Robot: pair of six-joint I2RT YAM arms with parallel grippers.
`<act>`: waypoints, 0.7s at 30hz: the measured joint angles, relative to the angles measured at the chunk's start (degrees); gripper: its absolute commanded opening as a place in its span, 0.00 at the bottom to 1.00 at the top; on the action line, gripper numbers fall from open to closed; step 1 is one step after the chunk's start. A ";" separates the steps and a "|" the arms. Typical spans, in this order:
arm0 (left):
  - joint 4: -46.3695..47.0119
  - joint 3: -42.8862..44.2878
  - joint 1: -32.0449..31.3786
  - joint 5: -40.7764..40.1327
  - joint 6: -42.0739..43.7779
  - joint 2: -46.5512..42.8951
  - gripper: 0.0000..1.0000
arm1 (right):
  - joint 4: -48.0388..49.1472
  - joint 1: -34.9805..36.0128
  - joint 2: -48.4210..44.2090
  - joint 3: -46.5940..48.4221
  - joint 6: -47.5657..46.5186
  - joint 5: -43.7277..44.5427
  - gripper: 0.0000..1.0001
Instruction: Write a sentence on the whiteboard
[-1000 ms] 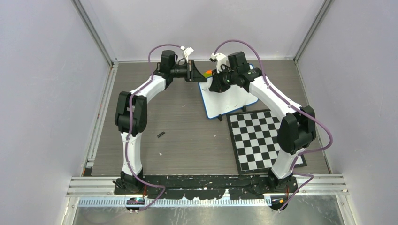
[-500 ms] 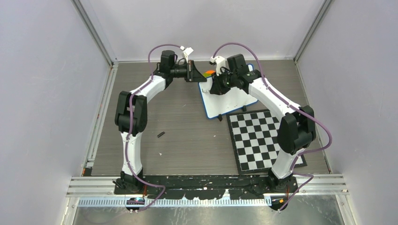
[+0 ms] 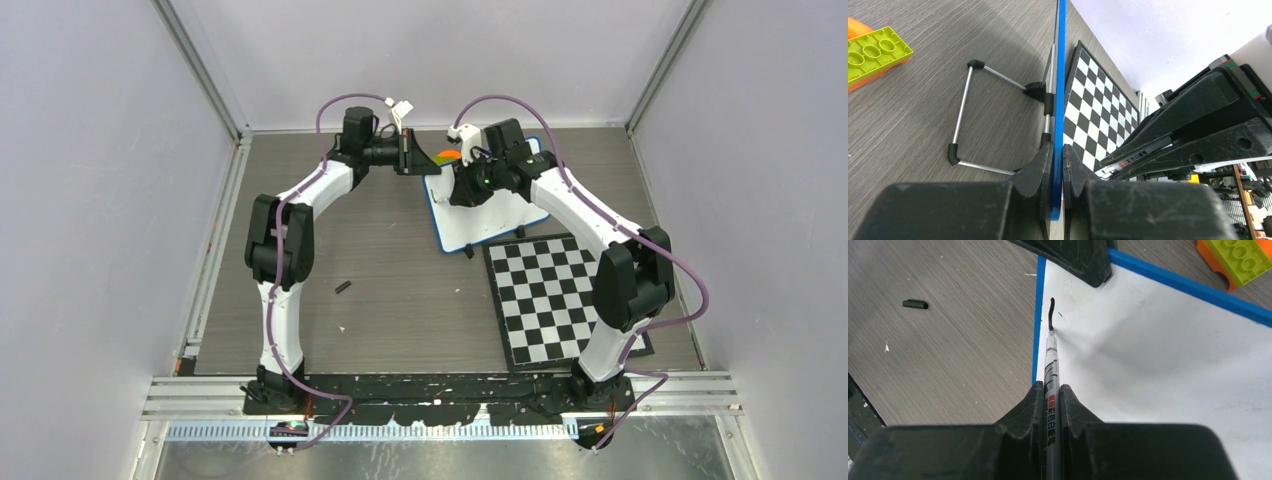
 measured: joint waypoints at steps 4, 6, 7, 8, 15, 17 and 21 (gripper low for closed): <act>-0.31 0.26 -0.13 0.00 0.04 0.00 0.00 | -0.39 0.00 0.00 1.84 0.39 -0.02 0.00; -0.46 0.33 -0.20 0.00 0.07 0.00 0.00 | -0.17 0.00 0.00 2.89 0.66 -0.11 0.00; -0.46 0.33 -0.22 0.00 0.07 0.00 0.00 | -0.02 0.00 0.00 3.19 0.81 -0.11 0.00; -0.46 0.33 -0.22 0.00 0.07 0.00 0.00 | 0.04 0.00 0.00 3.37 0.85 -0.11 0.00; -0.48 0.35 -0.22 0.00 0.13 0.00 0.00 | 0.24 0.00 0.02 3.50 1.20 -0.11 0.00; -0.50 0.35 -0.22 0.00 0.20 0.00 0.00 | 0.26 0.00 0.04 3.50 1.20 -0.09 0.00; -0.52 0.35 -0.22 -0.02 0.22 0.00 0.00 | 0.26 0.00 0.35 3.58 1.20 0.15 0.00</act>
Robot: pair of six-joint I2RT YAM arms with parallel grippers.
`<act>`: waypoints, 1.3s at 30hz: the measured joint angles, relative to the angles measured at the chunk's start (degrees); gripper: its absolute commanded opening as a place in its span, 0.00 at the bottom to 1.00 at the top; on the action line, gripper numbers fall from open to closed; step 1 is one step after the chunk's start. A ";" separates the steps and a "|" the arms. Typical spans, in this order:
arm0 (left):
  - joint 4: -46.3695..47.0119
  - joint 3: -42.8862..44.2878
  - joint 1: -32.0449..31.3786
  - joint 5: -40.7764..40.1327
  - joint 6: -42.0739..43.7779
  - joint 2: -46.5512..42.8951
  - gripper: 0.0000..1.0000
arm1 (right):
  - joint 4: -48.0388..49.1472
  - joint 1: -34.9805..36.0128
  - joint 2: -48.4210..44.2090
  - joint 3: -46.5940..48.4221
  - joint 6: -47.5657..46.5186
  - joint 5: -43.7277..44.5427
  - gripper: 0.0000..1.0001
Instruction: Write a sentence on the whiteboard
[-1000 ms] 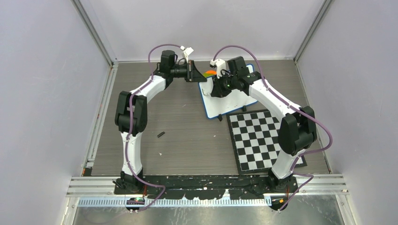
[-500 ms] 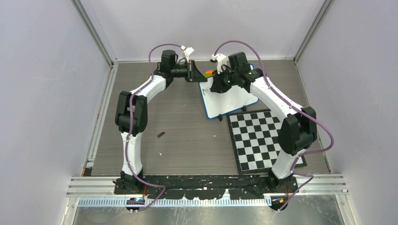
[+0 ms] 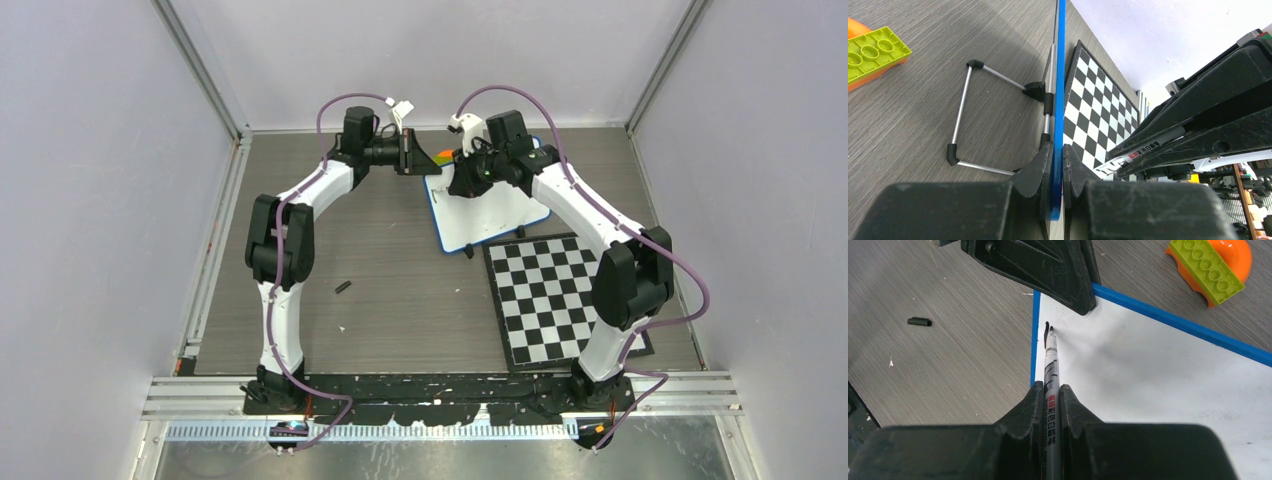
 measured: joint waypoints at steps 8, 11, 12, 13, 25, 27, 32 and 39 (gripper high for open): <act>-0.07 0.00 0.00 -0.15 0.11 0.00 0.00 | 0.00 -0.22 0.42 0.02 0.07 0.94 0.00; -0.09 0.00 0.00 -0.22 0.11 0.00 0.00 | -0.02 -0.48 0.42 0.02 0.26 1.07 0.00; -0.09 0.00 0.00 -0.26 0.13 0.00 0.00 | -0.02 -0.59 0.42 0.02 0.26 1.07 0.00; -0.09 0.00 0.00 -0.31 0.13 0.00 0.00 | -0.02 -0.76 0.42 0.02 0.26 1.07 0.00; -0.22 0.00 0.00 -0.63 0.33 0.00 0.00 | -0.07 -1.31 -0.61 -2.10 0.20 1.79 0.00; -0.26 0.00 0.00 -0.61 0.33 0.00 0.00 | -0.20 -1.29 -0.94 -2.89 0.17 1.79 0.00; -0.28 0.00 0.00 -0.61 0.33 0.00 0.00 | -0.92 -0.44 -1.01 -3.54 -0.02 1.90 0.00; -0.28 0.00 0.00 -0.59 0.33 0.00 0.00 | -0.90 1.01 -1.01 -3.58 -0.02 2.10 0.00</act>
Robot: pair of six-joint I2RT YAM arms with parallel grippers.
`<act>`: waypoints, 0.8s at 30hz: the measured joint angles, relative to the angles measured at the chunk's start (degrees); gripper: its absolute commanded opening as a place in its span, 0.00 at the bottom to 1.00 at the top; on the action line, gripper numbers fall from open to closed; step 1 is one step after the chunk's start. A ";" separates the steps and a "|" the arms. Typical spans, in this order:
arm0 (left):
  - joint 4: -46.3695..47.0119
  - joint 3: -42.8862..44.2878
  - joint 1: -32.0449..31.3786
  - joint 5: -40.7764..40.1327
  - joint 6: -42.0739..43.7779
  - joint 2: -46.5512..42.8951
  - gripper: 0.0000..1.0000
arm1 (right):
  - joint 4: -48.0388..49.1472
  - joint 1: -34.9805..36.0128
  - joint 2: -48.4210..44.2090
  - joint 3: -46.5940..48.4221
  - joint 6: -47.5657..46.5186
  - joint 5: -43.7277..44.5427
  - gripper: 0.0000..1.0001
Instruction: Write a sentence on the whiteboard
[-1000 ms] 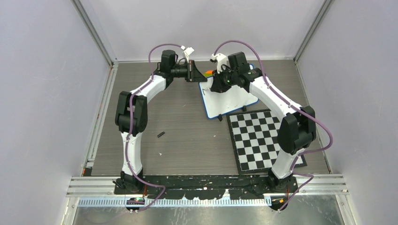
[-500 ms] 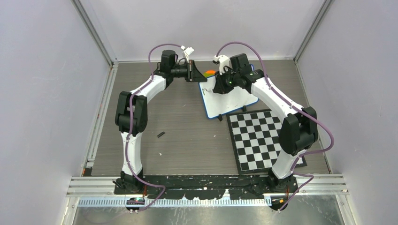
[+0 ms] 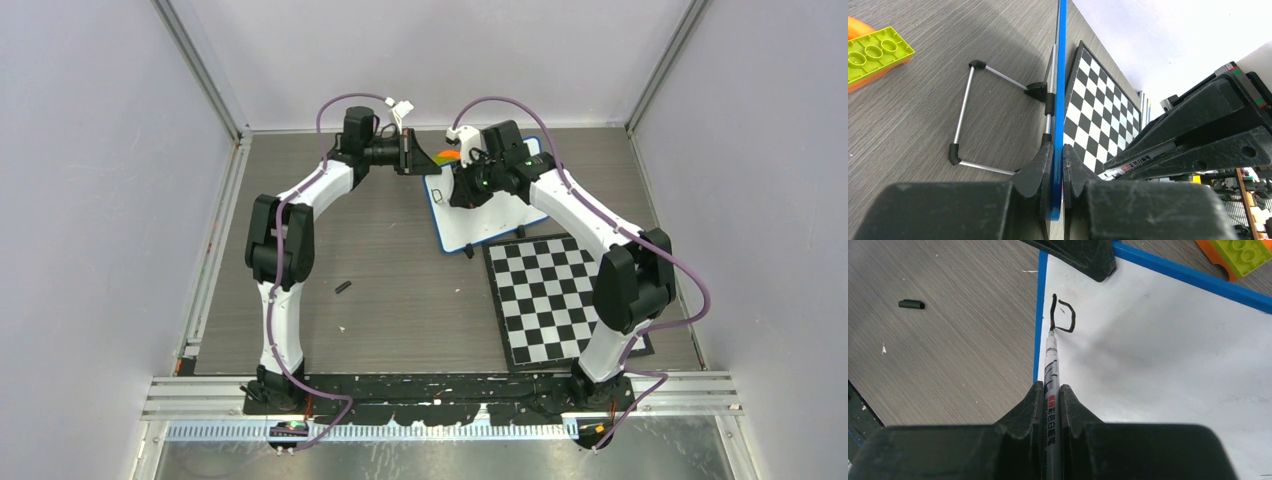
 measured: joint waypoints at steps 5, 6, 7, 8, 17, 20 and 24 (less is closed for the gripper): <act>0.00 0.00 0.00 0.02 0.00 0.00 0.00 | -0.22 0.50 0.02 0.13 -0.09 -0.02 0.00; 0.00 0.00 0.00 0.00 0.00 0.00 0.00 | -0.46 0.50 0.02 0.26 -0.17 -0.04 0.00; 0.00 0.00 0.00 0.02 0.00 0.00 0.00 | -0.50 0.50 0.02 0.31 -0.22 -0.11 0.00; -0.02 0.00 0.00 0.02 0.00 0.00 0.00 | -0.59 0.44 0.02 0.37 -0.22 -0.26 0.00; -0.02 0.00 0.00 0.04 0.13 0.00 0.00 | -1.07 -4.24 -0.85 0.92 0.22 -2.29 0.00; -0.02 0.00 0.00 0.04 0.15 0.00 0.00 | -1.07 -5.05 -0.85 1.40 0.24 -2.23 0.00; -0.02 0.00 0.00 0.04 0.17 0.00 0.00 | -0.90 -4.57 -0.85 1.68 0.28 -2.56 0.00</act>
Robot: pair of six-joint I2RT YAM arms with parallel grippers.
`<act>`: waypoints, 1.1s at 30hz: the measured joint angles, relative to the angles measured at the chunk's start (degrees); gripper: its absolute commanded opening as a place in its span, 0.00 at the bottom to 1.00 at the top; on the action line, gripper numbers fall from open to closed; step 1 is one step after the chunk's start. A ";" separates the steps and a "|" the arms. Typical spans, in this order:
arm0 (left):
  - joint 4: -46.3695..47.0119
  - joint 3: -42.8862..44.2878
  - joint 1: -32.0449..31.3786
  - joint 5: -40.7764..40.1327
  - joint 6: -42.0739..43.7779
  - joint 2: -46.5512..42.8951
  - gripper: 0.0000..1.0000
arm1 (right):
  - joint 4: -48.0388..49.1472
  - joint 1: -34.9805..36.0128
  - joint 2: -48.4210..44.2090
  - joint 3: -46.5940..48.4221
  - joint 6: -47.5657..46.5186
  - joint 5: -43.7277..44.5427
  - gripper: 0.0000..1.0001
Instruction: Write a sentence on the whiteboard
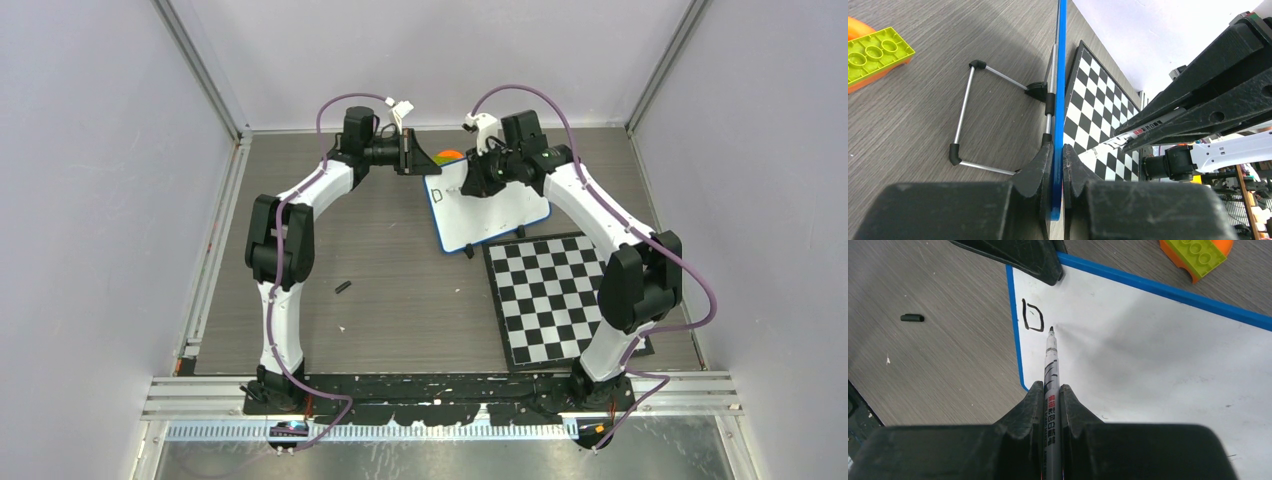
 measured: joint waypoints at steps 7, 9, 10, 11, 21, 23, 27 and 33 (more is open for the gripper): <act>0.00 0.00 0.00 0.00 0.00 0.00 0.00 | 0.07 0.66 0.02 1.09 0.02 -0.31 0.00; 0.00 0.00 0.00 0.00 0.00 0.00 0.00 | 0.15 0.83 0.04 1.49 0.04 -0.33 0.00; 0.00 0.00 0.00 0.00 0.00 0.00 0.00 | 0.17 0.87 0.15 1.75 0.02 -0.33 0.00; 0.00 0.00 0.00 0.00 0.02 0.00 0.00 | 0.26 0.90 0.28 1.99 0.02 -0.33 0.00; 0.00 0.00 0.00 0.00 0.22 0.00 0.00 | 0.44 0.90 2.32 2.80 -0.04 -0.09 0.00; 0.00 0.00 0.00 -0.02 0.35 0.00 0.00 | 0.42 0.90 2.40 2.78 -0.04 -0.04 0.00; 0.00 0.00 0.00 -0.04 0.63 0.00 0.00 | 0.44 0.90 2.40 2.78 -0.07 0.44 0.00; 0.00 0.00 0.00 -0.15 1.03 0.00 0.00 | 0.48 0.90 2.36 1.51 -0.07 0.81 0.00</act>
